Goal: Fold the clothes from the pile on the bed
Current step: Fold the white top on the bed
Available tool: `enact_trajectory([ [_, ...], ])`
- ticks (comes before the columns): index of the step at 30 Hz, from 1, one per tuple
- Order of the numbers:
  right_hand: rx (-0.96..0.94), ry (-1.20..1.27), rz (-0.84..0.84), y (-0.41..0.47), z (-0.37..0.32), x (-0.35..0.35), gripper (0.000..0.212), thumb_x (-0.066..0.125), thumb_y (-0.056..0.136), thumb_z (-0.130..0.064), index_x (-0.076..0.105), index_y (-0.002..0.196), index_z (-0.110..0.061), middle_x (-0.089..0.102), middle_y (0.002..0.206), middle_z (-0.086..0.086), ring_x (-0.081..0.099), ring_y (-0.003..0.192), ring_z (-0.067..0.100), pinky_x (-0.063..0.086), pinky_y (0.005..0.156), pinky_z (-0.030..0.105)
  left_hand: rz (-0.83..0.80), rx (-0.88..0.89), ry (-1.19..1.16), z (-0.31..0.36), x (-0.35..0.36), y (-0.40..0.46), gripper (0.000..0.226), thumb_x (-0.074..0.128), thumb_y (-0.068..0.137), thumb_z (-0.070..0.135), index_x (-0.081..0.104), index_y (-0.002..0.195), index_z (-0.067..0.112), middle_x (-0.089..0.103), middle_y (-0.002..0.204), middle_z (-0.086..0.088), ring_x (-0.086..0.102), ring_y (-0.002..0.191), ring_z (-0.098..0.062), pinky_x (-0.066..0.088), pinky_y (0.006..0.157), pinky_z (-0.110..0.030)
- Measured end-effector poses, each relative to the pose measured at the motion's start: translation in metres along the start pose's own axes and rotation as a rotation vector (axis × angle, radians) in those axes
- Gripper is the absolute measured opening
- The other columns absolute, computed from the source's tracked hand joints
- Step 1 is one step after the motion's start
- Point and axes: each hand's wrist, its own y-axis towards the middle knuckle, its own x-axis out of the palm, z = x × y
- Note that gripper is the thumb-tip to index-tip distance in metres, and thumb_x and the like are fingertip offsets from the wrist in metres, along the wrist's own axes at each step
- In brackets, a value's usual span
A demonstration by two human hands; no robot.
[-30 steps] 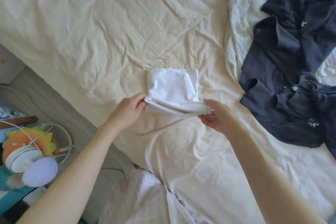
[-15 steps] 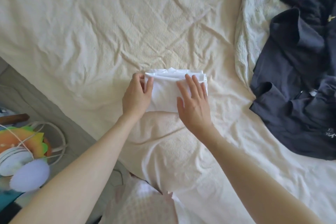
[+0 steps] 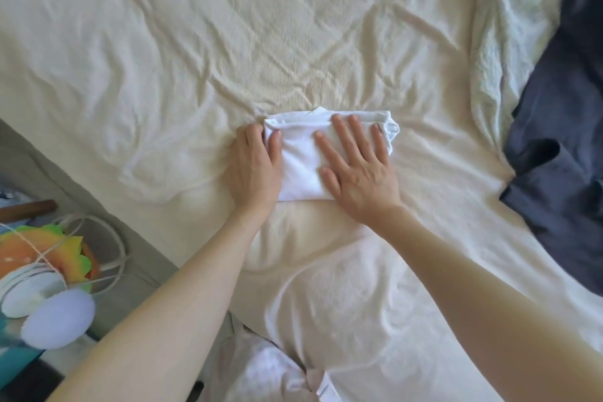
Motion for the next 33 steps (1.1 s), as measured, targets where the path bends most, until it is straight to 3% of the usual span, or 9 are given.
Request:
enact_trajectory([
  [4, 0.004, 0.135, -0.098, -0.008, -0.003, -0.026, 0.049, 0.038, 0.098, -0.037, 0.042, 0.142, -0.016, 0.026, 0.153, 0.015, 0.020, 0.143, 0.036, 0.006, 0.117, 0.051, -0.049, -0.044, -0.152, 0.004, -0.013, -0.006, 0.033, 0.049, 0.096, 0.034, 0.050, 0.111, 0.005, 0.055, 0.111, -0.011, 0.054, 0.099, -0.029, 0.037, 0.071, -0.037],
  [7, 0.055, 0.248, 0.103, -0.028, -0.006, -0.044, 0.031, 0.063, 0.089, -0.013, 0.064, 0.119, -0.004, 0.049, 0.138, 0.022, 0.044, 0.130, 0.039, 0.034, 0.106, 0.052, -0.122, -0.171, -0.322, 0.006, -0.022, -0.011, 0.038, 0.055, 0.093, 0.026, 0.047, 0.121, 0.002, 0.054, 0.119, -0.012, 0.056, 0.103, -0.027, 0.043, 0.082, -0.036],
  [10, 0.528, 0.511, 0.278, -0.044, -0.004, -0.057, 0.028, 0.065, 0.087, -0.013, 0.062, 0.114, -0.005, 0.057, 0.119, 0.013, 0.056, 0.109, 0.029, 0.047, 0.085, 0.036, -0.191, -0.295, -0.424, 0.004, -0.027, -0.007, 0.036, 0.060, 0.090, 0.024, 0.054, 0.118, 0.002, 0.060, 0.114, -0.012, 0.059, 0.101, -0.023, 0.042, 0.085, -0.026],
  [12, 0.912, 0.879, 0.158, -0.042, 0.006, -0.062, 0.036, 0.062, 0.089, -0.024, 0.055, 0.120, -0.005, 0.057, 0.110, 0.006, 0.058, 0.095, 0.019, 0.046, 0.073, 0.022, -0.222, -0.337, -0.448, 0.002, -0.029, -0.003, 0.035, 0.061, 0.090, 0.026, 0.057, 0.117, 0.004, 0.063, 0.109, -0.006, 0.057, 0.095, -0.015, 0.038, 0.078, -0.018],
  [14, 1.063, 1.357, -0.024, -0.031, 0.020, -0.064, 0.034, 0.059, 0.092, -0.028, 0.057, 0.112, 0.001, 0.063, 0.084, 0.001, 0.063, 0.075, 0.020, 0.051, 0.059, 0.026, -0.249, -0.314, -0.435, 0.000, -0.030, 0.000, 0.032, 0.061, 0.090, 0.025, 0.060, 0.115, 0.005, 0.062, 0.101, -0.001, 0.055, 0.090, -0.012, 0.035, 0.073, -0.014],
  [19, 1.027, 1.644, -0.158, -0.013, 0.040, -0.061, 0.013, 0.056, 0.095, -0.017, 0.062, 0.089, -0.007, 0.057, 0.055, -0.008, 0.048, 0.041, 0.004, 0.037, 0.043, 0.018, -0.254, -0.242, -0.416, 0.001, -0.029, 0.002, 0.023, 0.059, 0.090, 0.020, 0.060, 0.108, 0.005, 0.057, 0.090, 0.002, 0.053, 0.084, -0.015, 0.036, 0.071, -0.020],
  [24, 1.099, 1.622, -0.210, -0.010, 0.046, -0.064, 0.009, 0.069, 0.085, -0.018, 0.068, 0.094, -0.015, 0.065, 0.084, 0.002, 0.055, 0.069, 0.018, 0.049, 0.066, 0.030, -0.241, -0.246, -0.510, 0.004, -0.036, 0.002, 0.020, 0.059, 0.090, 0.017, 0.057, 0.108, 0.009, 0.054, 0.084, 0.006, 0.052, 0.080, -0.014, 0.038, 0.072, -0.021],
  [29, 1.070, 1.610, -0.161, -0.029, 0.038, -0.087, 0.015, 0.073, 0.081, -0.020, 0.068, 0.095, -0.016, 0.073, 0.075, -0.008, 0.071, 0.068, 0.011, 0.054, 0.055, 0.026, -0.255, -0.194, -0.592, 0.009, -0.069, -0.007, 0.014, 0.061, 0.089, 0.018, 0.057, 0.103, 0.018, 0.053, 0.080, 0.010, 0.053, 0.072, -0.010, 0.044, 0.067, -0.021],
  [33, 1.011, 1.592, -0.131, -0.067, 0.021, -0.119, 0.012, 0.070, 0.084, -0.023, 0.067, 0.094, -0.016, 0.073, 0.073, -0.009, 0.071, 0.068, 0.009, 0.056, 0.061, 0.030, -0.295, -0.185, -0.667, 0.017, -0.114, -0.039, 0.013, 0.064, 0.088, 0.018, 0.057, 0.094, 0.027, 0.057, 0.083, 0.006, 0.059, 0.083, -0.023, 0.053, 0.081, -0.046],
])
